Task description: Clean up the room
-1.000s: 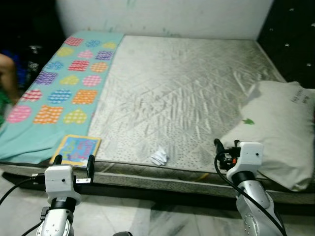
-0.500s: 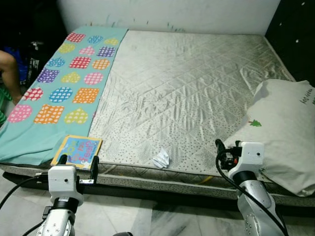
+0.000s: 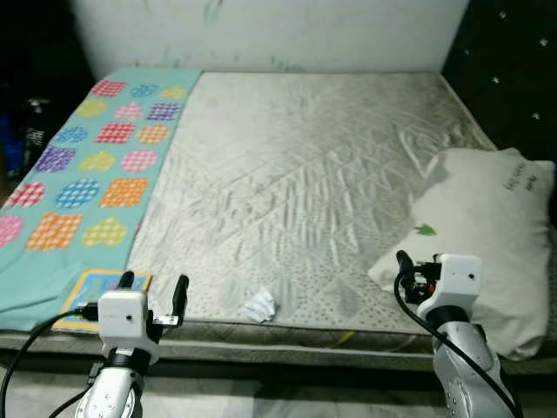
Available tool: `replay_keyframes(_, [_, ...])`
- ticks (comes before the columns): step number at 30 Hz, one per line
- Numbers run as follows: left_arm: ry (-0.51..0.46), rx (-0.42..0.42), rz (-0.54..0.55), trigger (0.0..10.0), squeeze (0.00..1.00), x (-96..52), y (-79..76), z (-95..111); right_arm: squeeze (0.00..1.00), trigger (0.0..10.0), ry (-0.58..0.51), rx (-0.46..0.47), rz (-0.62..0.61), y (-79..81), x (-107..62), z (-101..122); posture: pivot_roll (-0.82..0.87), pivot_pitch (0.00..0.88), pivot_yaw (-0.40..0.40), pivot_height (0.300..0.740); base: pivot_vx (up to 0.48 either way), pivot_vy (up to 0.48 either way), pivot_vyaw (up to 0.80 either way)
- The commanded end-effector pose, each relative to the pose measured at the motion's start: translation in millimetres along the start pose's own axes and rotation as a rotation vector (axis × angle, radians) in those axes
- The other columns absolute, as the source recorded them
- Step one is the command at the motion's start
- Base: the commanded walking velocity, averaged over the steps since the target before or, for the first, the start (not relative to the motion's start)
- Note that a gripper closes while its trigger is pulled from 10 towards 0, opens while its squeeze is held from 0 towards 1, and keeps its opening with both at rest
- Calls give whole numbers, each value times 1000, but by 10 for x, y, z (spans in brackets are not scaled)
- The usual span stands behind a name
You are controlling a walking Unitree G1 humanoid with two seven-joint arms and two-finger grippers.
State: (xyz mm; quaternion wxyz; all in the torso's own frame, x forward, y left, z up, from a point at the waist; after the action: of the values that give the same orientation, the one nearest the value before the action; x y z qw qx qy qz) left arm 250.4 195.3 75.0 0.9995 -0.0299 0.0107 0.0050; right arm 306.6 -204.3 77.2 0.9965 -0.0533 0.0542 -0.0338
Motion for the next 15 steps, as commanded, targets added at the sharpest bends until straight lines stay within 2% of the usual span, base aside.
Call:
replay_keyframes(1, [11, 15, 28, 10000, 0, -30, 96, -4, 0, 10000, -10, 8, 26, 104, 7, 30, 80, 131, 14, 740, 0, 0, 0])
replay_keyframes(9, [19, 10, 38, 10000, 0, -25, 89, -10, 0, 10000, -1, 19, 6, 48, 12, 16, 77, 136, 16, 740, 0, 0, 0])
replay_keyframes(14, [20, 10, 34, 10000, 0, -18, 75, -13, 0, 10000, -3, 19, 3, 42, 19, 25, 77, 138, 19, 740, 0, 0, -800])
replay_keyframes(15, [19, 13, 32, 10000, 0, -10, 62, -10, 0, 10000, -10, 17, 0, 36, 29, 42, 77, 138, 19, 740, 0, 0, 0])
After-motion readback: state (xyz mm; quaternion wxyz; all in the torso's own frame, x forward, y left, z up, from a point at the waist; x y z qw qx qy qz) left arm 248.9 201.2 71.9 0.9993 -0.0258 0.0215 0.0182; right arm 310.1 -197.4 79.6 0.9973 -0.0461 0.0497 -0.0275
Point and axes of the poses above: a point about 5 cm out from each wrist's last joint towards the gripper, its own x axis pointing out of the wrist towards the gripper, its own z axis along the axis of the wrist's last joint, y = z × x, the point moved 5 cm from there along x, pointing out of the wrist towards the gripper, and after that the axes turned 7 degrees about -x, right-handed, at the moved point
